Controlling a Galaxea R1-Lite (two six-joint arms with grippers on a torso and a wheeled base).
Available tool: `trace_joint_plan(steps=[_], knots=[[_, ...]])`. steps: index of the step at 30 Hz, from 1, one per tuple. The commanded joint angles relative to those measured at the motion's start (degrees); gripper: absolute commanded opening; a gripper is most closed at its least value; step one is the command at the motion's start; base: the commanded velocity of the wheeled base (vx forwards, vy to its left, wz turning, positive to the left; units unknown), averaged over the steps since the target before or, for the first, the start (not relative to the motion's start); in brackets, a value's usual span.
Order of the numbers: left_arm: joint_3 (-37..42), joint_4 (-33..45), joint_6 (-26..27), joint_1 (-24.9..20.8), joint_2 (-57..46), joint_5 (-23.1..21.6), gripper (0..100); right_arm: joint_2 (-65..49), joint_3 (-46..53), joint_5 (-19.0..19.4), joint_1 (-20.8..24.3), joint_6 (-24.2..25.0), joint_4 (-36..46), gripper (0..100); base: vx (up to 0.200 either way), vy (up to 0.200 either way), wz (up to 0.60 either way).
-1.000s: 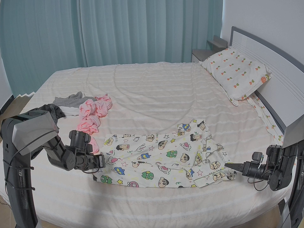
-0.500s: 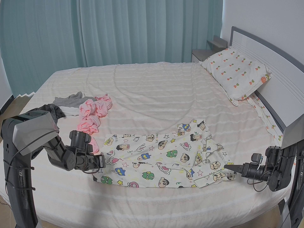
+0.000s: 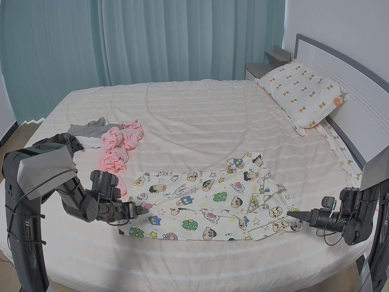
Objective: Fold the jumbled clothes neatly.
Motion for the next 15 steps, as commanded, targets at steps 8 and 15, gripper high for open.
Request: trace_joint_plan(steps=[8, 15], knots=[[1.35, -0.1, -0.03, -0.4, -0.97, 0.01, 0, 0.17, -0.01, 0.04, 0.01, -0.08, -0.67, 100, 0.0, 0.0, 0.0], [2.41, -0.1, 0.05, 0.13, -2.2, 0.1, 0, 0.17, -0.01, 0.04, 0.01, -0.08, -0.67, 100, 0.0, 0.0, 0.0]])
